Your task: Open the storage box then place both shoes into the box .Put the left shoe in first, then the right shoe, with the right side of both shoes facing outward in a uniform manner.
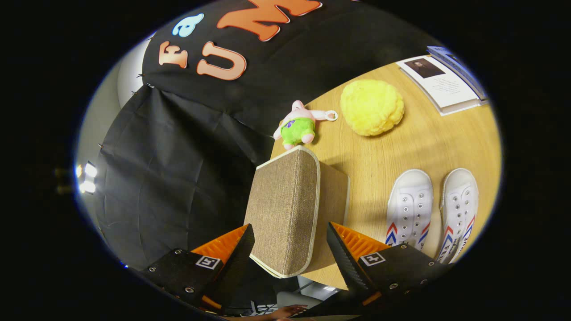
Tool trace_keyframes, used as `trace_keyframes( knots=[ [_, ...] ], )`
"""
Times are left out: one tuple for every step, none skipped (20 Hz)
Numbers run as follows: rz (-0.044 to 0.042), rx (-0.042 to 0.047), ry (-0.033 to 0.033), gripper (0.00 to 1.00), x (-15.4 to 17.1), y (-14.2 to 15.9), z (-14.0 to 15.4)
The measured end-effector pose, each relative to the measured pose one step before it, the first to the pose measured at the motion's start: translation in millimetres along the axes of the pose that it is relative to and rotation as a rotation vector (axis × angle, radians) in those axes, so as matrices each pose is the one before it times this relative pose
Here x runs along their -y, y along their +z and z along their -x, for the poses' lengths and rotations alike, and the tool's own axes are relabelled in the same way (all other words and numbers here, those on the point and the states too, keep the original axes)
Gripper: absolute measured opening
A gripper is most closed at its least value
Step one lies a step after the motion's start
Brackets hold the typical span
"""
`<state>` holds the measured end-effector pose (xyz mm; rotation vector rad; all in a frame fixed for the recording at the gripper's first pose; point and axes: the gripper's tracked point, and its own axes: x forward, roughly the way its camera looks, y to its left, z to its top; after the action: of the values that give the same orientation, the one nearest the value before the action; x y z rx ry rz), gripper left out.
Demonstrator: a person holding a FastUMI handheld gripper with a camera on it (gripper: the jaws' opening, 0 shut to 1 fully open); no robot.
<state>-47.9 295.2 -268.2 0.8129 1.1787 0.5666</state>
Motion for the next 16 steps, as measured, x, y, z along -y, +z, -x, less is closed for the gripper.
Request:
trace_keyframes(
  knots=[
    [-0.01347, -0.01667, 0.00452, 0.98, -0.30, -4.22, -8.07],
    [-0.01429, -0.01020, 0.01952, 0.98, -2.87, -2.75, -7.43],
    [-0.01274, -0.01249, 0.01392, 0.98, -1.19, -3.28, -7.30],
    [-0.01003, -0.01118, 0.00753, 0.98, 0.68, -3.77, -7.30],
    [-0.00596, -0.00797, -0.00068, 0.98, 1.99, -3.15, -6.81],
    [-0.00558, -0.00498, -0.00336, 0.98, 3.45, -2.64, -8.66],
    [-0.00502, -0.00397, -0.00639, 0.98, 4.29, -2.17, -6.69],
    [-0.00319, -0.00364, 0.00256, 0.98, 1.88, -1.04, -6.62],
    [-0.00340, -0.00464, 0.00277, 0.98, 1.70, -1.13, -5.27],
    [-0.00107, -0.00517, 0.00935, 0.97, -0.26, -1.51, -3.60],
    [0.00092, -0.00251, 0.00587, 0.98, -0.07, -0.23, -3.84],
    [0.00469, -0.00021, 0.00897, 0.98, -0.01, -1.06, -2.15],
    [0.00784, 0.00706, 0.01591, 0.98, -1.69, -0.25, -1.73],
    [0.01131, 0.00489, 0.01357, 0.98, 0.17, -0.10, -1.05],
    [0.00323, 0.00018, 0.01816, 0.97, -0.82, -1.01, 0.78],
    [-0.00927, -0.00184, 0.01607, 0.97, -0.72, 0.44, 0.79]
  ],
)
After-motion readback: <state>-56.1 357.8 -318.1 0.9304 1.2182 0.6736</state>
